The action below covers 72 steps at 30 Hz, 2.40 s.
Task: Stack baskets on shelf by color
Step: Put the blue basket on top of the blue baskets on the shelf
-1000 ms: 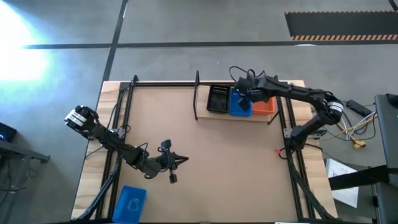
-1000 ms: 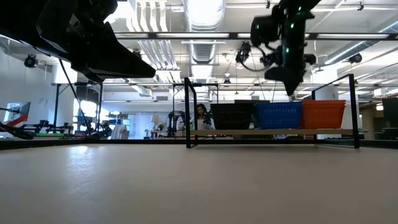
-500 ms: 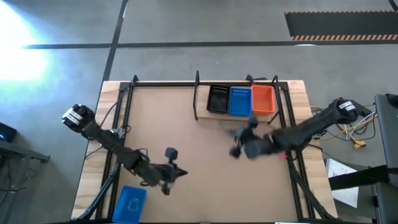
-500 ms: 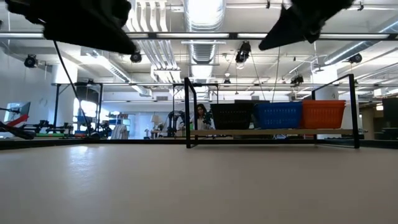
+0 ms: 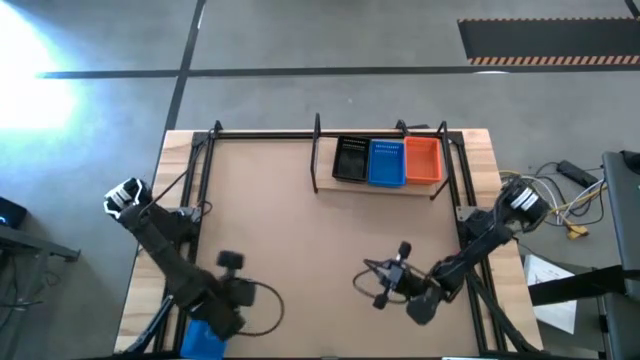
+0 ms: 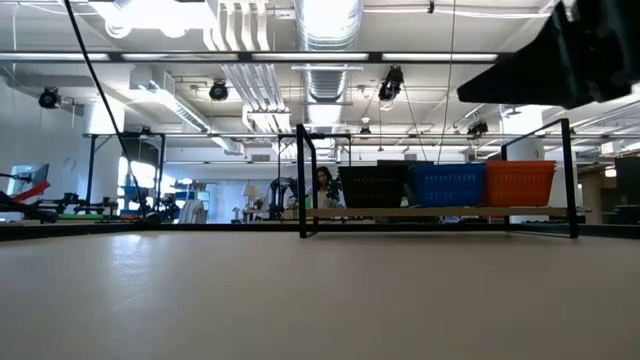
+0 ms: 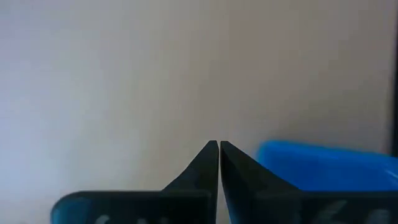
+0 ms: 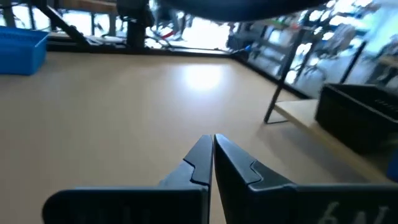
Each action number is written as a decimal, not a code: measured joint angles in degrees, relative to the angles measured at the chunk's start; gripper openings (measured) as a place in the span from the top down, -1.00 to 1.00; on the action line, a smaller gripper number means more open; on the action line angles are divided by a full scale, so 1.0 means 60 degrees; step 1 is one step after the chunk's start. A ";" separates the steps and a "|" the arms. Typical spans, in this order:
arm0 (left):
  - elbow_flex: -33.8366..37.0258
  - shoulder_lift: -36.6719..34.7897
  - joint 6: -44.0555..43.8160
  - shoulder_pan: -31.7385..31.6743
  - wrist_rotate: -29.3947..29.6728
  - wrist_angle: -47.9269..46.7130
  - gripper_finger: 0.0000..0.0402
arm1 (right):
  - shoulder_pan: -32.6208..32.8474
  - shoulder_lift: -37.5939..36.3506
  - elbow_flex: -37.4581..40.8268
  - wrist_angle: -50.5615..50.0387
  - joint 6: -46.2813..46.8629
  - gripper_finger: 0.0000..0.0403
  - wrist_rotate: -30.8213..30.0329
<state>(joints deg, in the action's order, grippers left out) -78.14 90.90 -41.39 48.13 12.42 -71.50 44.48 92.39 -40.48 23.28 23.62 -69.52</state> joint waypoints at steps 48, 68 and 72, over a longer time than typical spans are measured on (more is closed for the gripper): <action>0.2564 -0.0117 0.1458 -0.1468 -0.2066 0.3843 0.99 | 0.2682 -0.0093 -0.0679 -0.0069 -0.1119 0.96 -0.1510; -0.1543 0.3510 0.5464 -0.7733 -0.2272 0.6103 1.00 | 0.3310 0.1212 -0.0661 -0.0070 0.1192 0.95 -0.2217; -0.2291 0.4478 0.5650 -0.7702 -0.2303 0.6260 1.00 | 0.2870 0.1320 -0.0661 -0.0041 0.1841 0.90 -0.1049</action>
<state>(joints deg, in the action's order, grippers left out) -91.88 117.77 -7.49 1.92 -1.40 -33.94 61.70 100.31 -44.45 23.03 34.67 -75.82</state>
